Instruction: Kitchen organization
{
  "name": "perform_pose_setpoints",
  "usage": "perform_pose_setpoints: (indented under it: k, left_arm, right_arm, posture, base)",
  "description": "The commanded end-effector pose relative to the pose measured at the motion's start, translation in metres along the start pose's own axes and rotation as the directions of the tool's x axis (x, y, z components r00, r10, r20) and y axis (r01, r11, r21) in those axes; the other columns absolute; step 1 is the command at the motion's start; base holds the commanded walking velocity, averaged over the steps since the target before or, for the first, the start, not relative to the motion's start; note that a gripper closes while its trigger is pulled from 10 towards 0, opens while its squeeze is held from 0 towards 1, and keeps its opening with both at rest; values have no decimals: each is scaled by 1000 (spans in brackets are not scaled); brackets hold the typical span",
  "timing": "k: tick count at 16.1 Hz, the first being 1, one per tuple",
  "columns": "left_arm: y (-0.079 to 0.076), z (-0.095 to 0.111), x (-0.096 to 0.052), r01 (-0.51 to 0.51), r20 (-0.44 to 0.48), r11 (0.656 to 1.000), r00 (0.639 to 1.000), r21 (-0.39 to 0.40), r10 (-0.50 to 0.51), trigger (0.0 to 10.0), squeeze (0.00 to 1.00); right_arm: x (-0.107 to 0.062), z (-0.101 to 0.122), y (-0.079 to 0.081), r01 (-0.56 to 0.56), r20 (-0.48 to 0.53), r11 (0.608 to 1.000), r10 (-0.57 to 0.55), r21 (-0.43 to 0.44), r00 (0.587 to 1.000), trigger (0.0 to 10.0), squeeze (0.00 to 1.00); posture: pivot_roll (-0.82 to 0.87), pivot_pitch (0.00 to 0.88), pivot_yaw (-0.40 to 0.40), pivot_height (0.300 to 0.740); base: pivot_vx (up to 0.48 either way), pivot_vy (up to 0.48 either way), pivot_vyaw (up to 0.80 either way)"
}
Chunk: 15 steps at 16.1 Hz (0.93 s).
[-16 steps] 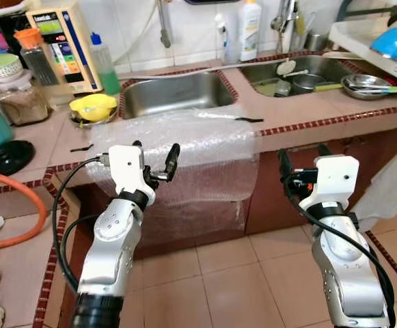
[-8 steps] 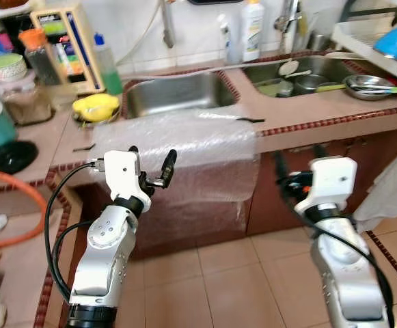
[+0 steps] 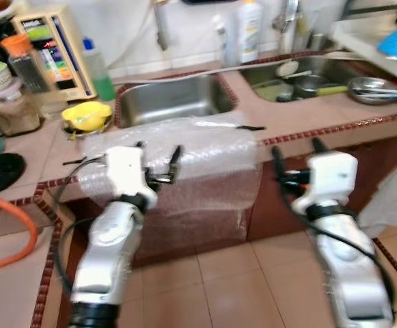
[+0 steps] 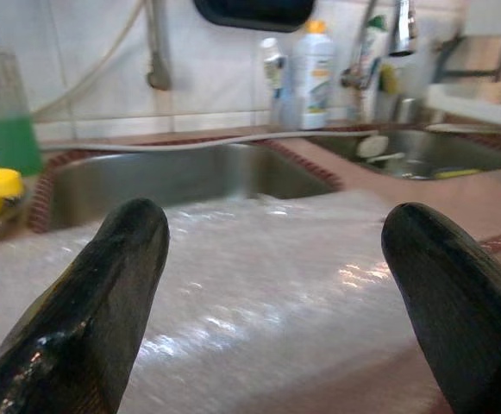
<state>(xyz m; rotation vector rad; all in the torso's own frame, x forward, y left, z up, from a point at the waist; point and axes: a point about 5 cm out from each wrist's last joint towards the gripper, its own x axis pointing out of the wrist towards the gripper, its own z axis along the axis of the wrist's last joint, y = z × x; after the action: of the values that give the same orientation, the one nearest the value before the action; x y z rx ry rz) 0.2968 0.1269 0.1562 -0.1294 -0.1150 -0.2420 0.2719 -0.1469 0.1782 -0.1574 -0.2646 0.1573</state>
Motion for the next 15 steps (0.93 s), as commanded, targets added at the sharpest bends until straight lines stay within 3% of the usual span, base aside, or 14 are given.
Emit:
perform_pose_setpoints:
  k: [1,8,15]
  left_arm:
    - [-6,4,2,20,15,1000,1000,2,-20,10000,0]
    - [-7,-1,0,17,-17,1000,1000,-8,-17,10000,0]
    - [-9,-3,4,-48,-11,999,999,8,48,10000,0]
  right_arm:
    - [-1,5,-6,13,18,1000,-13,-14,1000,10000,0]
    - [-4,3,-5,12,10,1000,-11,-22,1000,10000,0]
    - [-3,2,-9,-3,0,999,3,-40,1000,10000,0]
  posture:
    - [-46,0,112,740]
    - [-49,0,123,740]
    - [-51,0,85,740]
  base:
    - [450,0,0]
    - [422,0,0]
    - [0,0,0]
